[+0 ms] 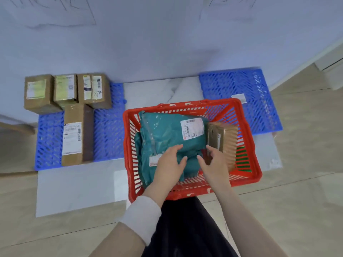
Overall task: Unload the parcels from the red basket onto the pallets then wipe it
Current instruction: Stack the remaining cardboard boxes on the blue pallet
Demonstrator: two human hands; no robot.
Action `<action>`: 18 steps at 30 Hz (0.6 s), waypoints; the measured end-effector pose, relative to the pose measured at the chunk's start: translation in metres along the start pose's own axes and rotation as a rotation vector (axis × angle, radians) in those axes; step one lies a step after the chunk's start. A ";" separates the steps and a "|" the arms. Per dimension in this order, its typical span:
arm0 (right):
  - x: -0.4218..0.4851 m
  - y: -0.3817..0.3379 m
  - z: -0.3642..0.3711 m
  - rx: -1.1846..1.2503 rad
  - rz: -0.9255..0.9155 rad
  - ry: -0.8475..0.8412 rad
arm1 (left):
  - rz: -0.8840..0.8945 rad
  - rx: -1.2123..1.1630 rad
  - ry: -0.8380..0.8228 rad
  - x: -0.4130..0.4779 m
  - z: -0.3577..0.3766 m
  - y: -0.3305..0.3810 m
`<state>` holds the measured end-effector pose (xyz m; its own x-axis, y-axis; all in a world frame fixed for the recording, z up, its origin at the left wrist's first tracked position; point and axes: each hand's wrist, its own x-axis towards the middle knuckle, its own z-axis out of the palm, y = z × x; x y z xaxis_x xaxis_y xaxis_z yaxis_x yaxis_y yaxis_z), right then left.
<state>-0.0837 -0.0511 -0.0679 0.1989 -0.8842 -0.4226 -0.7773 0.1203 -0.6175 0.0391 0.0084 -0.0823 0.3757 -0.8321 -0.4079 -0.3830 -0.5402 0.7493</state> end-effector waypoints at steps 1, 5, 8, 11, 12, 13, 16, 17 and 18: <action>0.005 0.009 -0.007 -0.016 0.038 0.022 | 0.000 0.013 -0.045 0.006 0.012 0.004; 0.026 0.046 -0.036 -0.075 0.202 0.079 | -0.087 -0.054 -0.137 0.026 0.057 0.021; 0.044 0.068 -0.050 -0.078 0.248 0.066 | -0.179 -0.083 -0.196 0.039 0.088 0.028; 0.064 0.088 -0.056 -0.110 0.254 0.029 | -0.312 -0.128 -0.210 0.058 0.115 0.034; 0.071 0.095 -0.055 -0.136 0.230 0.005 | -0.362 -0.156 -0.197 0.064 0.123 0.035; 0.077 0.100 -0.052 -0.170 0.199 -0.016 | -0.399 -0.180 -0.186 0.070 0.131 0.035; 0.095 0.113 -0.042 -0.244 0.175 -0.035 | -0.449 -0.204 -0.166 0.087 0.150 0.034; 0.100 0.117 -0.038 -0.247 0.184 -0.031 | -0.454 -0.196 -0.159 0.091 0.153 0.033; 0.104 0.120 -0.034 -0.254 0.191 -0.027 | -0.460 -0.191 -0.147 0.096 0.155 0.032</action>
<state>-0.1768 -0.1438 -0.1629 0.0482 -0.8437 -0.5346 -0.9256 0.1633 -0.3413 -0.0681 -0.1080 -0.1780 0.3414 -0.5300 -0.7763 -0.0399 -0.8333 0.5514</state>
